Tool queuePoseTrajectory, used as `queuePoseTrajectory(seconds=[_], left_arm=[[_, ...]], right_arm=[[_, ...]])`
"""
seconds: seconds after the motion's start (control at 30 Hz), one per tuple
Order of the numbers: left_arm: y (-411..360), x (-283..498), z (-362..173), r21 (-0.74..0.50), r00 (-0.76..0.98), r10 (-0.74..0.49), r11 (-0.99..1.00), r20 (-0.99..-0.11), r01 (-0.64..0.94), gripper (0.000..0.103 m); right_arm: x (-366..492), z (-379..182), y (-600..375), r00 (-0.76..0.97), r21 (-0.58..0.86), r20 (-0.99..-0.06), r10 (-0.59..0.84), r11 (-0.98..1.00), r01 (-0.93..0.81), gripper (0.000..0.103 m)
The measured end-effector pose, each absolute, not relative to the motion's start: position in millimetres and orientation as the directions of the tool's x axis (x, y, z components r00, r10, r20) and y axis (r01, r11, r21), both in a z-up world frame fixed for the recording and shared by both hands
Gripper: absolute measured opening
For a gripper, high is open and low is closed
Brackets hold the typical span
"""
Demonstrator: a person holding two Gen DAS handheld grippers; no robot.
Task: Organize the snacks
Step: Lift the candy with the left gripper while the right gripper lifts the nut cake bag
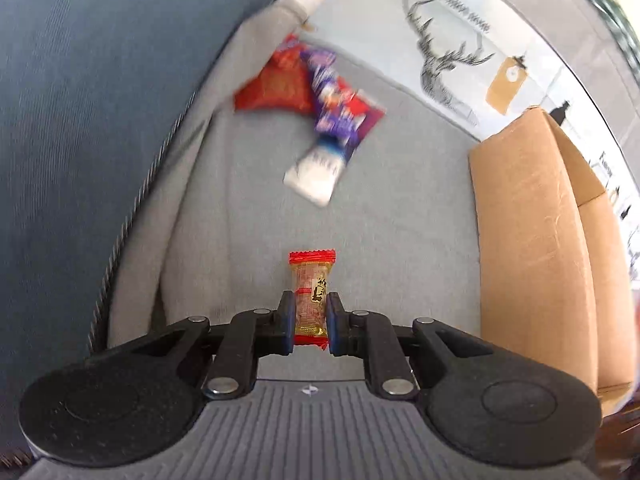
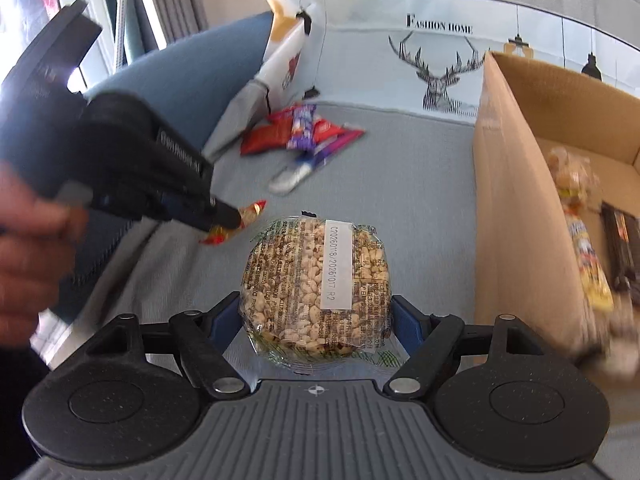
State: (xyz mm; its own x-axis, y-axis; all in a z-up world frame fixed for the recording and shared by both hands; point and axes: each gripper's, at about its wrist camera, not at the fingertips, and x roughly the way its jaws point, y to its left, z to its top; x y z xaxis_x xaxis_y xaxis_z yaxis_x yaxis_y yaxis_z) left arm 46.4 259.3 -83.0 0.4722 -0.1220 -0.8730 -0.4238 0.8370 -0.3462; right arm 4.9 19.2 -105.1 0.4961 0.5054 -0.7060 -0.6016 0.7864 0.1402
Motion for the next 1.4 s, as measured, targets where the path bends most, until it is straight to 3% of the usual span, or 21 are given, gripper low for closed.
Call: queuePoseTrajectory(seconds=[0.13, 0.67, 1.4], left_arm=[[263.7, 44.1, -92.0, -0.387, 0.443, -0.17, 0.798, -0.88, -0.462, 0.017], [243.6, 60.0, -96.0, -0.247, 0.393, -0.068, 0.871, -0.917, -0.425, 0.029], [230.5, 67.4, -97.8, -0.162, 0.378, -0.004, 0.907, -0.926, -0.388, 0.029]], right_arm=[[0.7, -107.6, 12.7, 0.473, 0.139, -0.726, 0.5, 0.78, -0.611, 0.079], [7.2, -127.5, 22.4, 0.426, 0.122, -0.78, 0.458, 0.78, -0.614, 0.084], [8.2, -132.5, 26.1, 0.42, 0.101, -0.792, 0.443, 0.773, -0.626, 0.085]])
